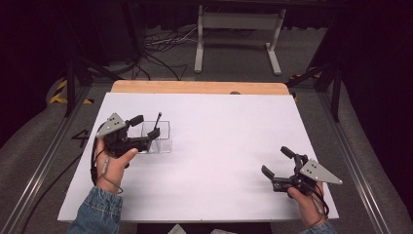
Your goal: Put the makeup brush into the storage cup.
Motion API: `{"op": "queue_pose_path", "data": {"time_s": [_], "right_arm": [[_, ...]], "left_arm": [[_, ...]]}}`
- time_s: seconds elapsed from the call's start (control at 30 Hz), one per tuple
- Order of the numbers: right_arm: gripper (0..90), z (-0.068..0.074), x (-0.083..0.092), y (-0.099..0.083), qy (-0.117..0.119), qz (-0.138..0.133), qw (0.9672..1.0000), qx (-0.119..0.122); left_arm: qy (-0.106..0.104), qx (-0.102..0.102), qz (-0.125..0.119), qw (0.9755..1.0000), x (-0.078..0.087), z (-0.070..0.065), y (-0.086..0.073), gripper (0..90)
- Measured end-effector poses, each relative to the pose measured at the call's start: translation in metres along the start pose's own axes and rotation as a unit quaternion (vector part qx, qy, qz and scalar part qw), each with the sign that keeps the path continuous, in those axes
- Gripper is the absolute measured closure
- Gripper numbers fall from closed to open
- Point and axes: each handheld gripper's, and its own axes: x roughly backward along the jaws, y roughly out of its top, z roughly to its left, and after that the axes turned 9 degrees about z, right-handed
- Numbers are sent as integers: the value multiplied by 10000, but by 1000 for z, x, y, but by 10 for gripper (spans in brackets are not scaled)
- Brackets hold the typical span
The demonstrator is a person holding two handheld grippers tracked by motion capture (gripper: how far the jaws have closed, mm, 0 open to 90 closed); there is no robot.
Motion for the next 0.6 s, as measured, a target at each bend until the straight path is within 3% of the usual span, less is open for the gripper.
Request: {"op": "queue_pose_path", "data": {"time_s": [0.03, 0.13, 0.27, 0.6], "right_arm": [[19, -1, 0, 1, -12, 1, 10000, 27], [16, -3, 1, 4, 5, -21, 10000, 26], [14, -4, -1, 6, 37, 17, 10000, 42], [9, -7, -4, 10, 49, 211, 9998, -15]], "left_arm": [[-113, 42, -80, 9999, 3, -1, -1, 122], [-165, 39, -172, 9997, 7, -3, -2, 99], [-152, -153, -98, 9997, 13, -6, -5, 62], [-229, -238, 0, 9995, 31, -7, -19, 56]]}}
